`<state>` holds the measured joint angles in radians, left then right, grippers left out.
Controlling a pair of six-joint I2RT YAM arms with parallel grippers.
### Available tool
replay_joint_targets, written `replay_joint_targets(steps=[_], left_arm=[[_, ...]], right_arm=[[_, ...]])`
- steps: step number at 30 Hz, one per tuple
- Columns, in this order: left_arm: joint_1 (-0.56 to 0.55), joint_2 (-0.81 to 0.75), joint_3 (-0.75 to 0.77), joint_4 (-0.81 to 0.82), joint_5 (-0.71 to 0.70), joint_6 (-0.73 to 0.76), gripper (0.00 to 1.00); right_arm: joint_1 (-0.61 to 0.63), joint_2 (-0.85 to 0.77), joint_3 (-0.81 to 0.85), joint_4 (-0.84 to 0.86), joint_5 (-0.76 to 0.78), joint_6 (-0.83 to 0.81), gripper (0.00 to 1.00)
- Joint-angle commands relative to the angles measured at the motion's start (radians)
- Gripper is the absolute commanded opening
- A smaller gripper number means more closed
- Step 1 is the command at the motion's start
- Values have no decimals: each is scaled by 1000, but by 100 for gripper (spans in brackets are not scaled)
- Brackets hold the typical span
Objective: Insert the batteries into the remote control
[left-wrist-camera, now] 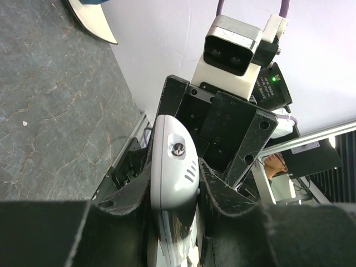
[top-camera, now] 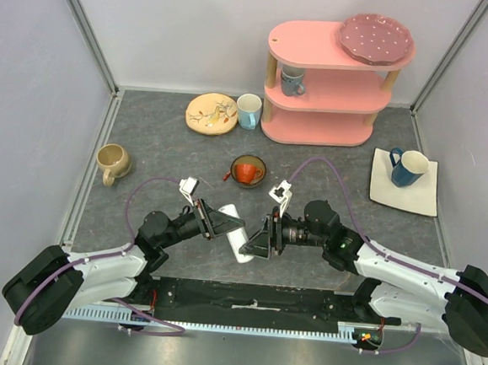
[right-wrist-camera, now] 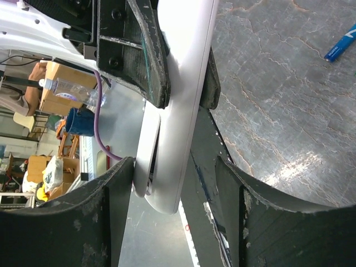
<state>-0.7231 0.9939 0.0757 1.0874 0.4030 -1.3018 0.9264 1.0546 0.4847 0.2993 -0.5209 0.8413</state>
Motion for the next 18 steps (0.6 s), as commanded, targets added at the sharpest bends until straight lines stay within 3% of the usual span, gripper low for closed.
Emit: replay_joint_targets(steps=[1,12,16,18], left_arm=[[4,-20,27,68,39,-36,2],[4,-47,16,68,46,-39,2],[4,-55,13,55,48,-30,2],[4,-58,10,40,42,-22,2]], right_arm=[[-1,16,-6,61,10,13,66],[-1,53,-3,100,12,39,59],[-1,51,-6,104,12,42,53],[-1,50,-6,109,10,51,54]])
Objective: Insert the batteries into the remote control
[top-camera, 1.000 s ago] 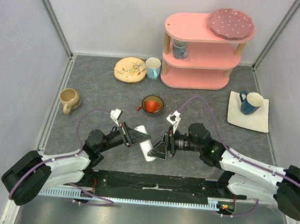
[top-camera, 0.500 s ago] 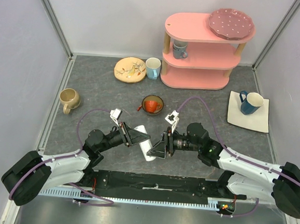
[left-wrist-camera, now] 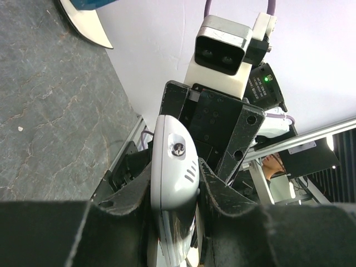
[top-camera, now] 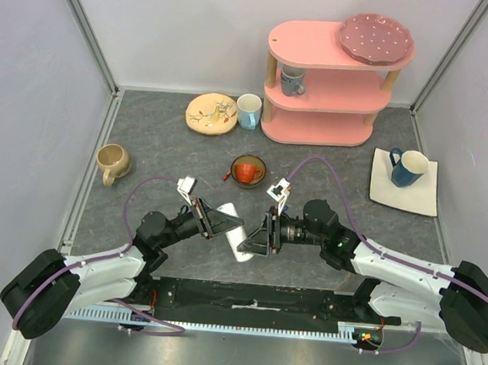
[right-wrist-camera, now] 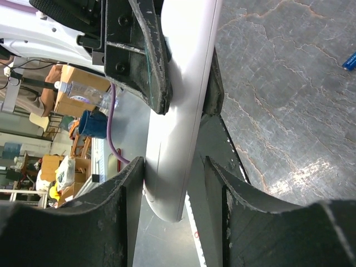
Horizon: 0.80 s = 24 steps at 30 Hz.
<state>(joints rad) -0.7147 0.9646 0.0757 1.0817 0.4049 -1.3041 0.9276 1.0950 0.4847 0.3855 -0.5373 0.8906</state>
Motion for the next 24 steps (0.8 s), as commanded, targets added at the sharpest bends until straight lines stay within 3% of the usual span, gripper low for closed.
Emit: replay_joint_targets(steps=[1,4,10,14,21,24], left_arm=[[-5,-32,10,41,41,-15,2],[-5,-35,10,20,41,0,2],[-5,-40,4,0,40,16,2],[-5,-40,6,0,41,19,2],[-5,-46,7,-8,40,22,2],[-5,-46,6,-12,37,28,2]], right_arm=[[-4,2,-3,26,26,8,64],[-4,-6,6,30,34,28,75],[-4,5,29,42,60,51,77],[-4,25,37,59,57,59,72],[-4,49,23,93,36,71,50],[-6,40,20,110,20,83,57]])
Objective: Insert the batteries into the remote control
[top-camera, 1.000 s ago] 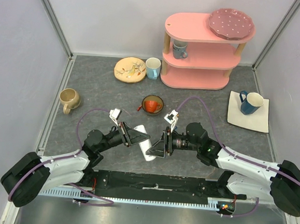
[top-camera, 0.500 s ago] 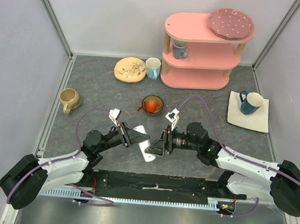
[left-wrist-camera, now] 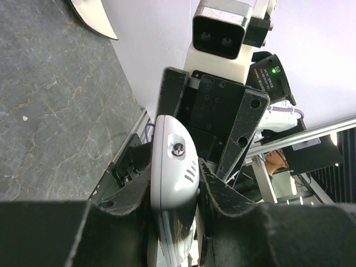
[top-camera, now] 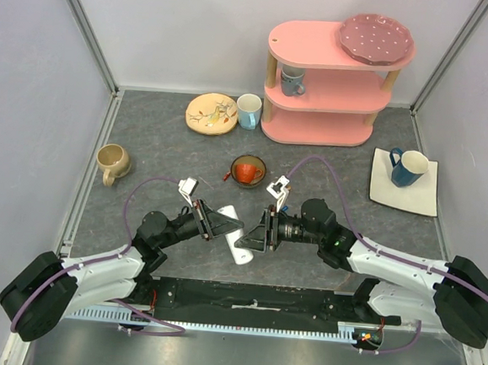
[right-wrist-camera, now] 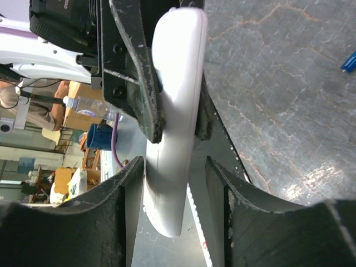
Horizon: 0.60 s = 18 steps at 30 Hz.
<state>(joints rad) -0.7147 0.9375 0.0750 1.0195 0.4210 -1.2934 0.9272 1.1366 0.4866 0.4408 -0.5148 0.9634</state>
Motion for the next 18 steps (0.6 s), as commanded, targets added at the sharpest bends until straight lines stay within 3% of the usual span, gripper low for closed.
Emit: replay_joint_targets(steps=[1,4,12,15,18], left_arm=[[-5,-19,5,50,19,19,2],[-5,-19,5,48,13,20,2],[-5,-20,22,24,13,32,4],[-5,-22,28,14,15,37,12],[-5,-23,37,-16,16,48,30]], right_arm=[[-4,-4,18,56,-5,12,58],[-4,-12,15,59,-16,14,54],[-4,18,-10,122,-67,49,23],[-2,22,-5,131,-77,54,15],[-4,12,6,121,-90,46,9]])
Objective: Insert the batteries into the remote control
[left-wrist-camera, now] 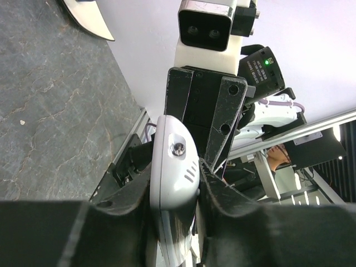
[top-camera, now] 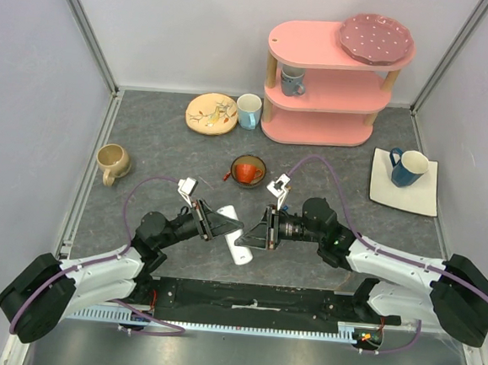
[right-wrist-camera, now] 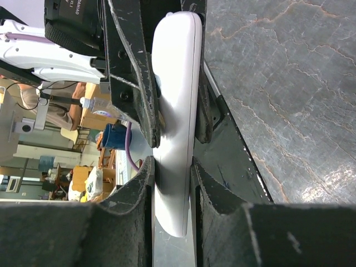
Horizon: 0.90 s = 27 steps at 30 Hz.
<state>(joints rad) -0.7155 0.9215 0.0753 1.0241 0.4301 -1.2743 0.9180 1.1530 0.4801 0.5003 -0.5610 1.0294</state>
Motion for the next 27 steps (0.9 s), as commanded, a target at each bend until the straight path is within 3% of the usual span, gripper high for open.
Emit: replay_joint_targets(steps=[1,5,9,11,12,14,17,20,21,24,25,27], left_arm=[[-4,-7,46,-47,7,29,40],[-4,-4,63,-107,4,38,51],[-2,-9,63,-143,-22,38,61],[-2,-24,66,-185,-47,43,79],[4,-36,66,-208,-59,49,93],[13,-90,66,-251,-105,61,96],[54,-204,75,-398,-181,88,97],[105,-350,84,-548,-273,124,98],[111,-389,98,-646,-299,144,98],[117,-498,124,-777,-387,180,99],[117,-515,124,-833,-416,187,99],[117,-547,116,-871,-425,188,99]], right_arm=[[7,-9,18,49,-45,-26,8],[5,-47,40,-17,-39,-69,0],[7,-73,60,-89,-31,-98,0],[5,-94,67,-127,-19,-118,0],[7,-102,90,-205,-11,-162,0],[1,-136,126,-313,25,-221,0],[-16,-177,243,-573,189,-343,0],[-24,-171,355,-834,447,-437,0],[-27,-161,383,-955,622,-451,0],[-27,-58,489,-1173,925,-512,0],[-25,-23,503,-1203,1148,-556,0],[-30,101,531,-1259,1341,-574,0]])
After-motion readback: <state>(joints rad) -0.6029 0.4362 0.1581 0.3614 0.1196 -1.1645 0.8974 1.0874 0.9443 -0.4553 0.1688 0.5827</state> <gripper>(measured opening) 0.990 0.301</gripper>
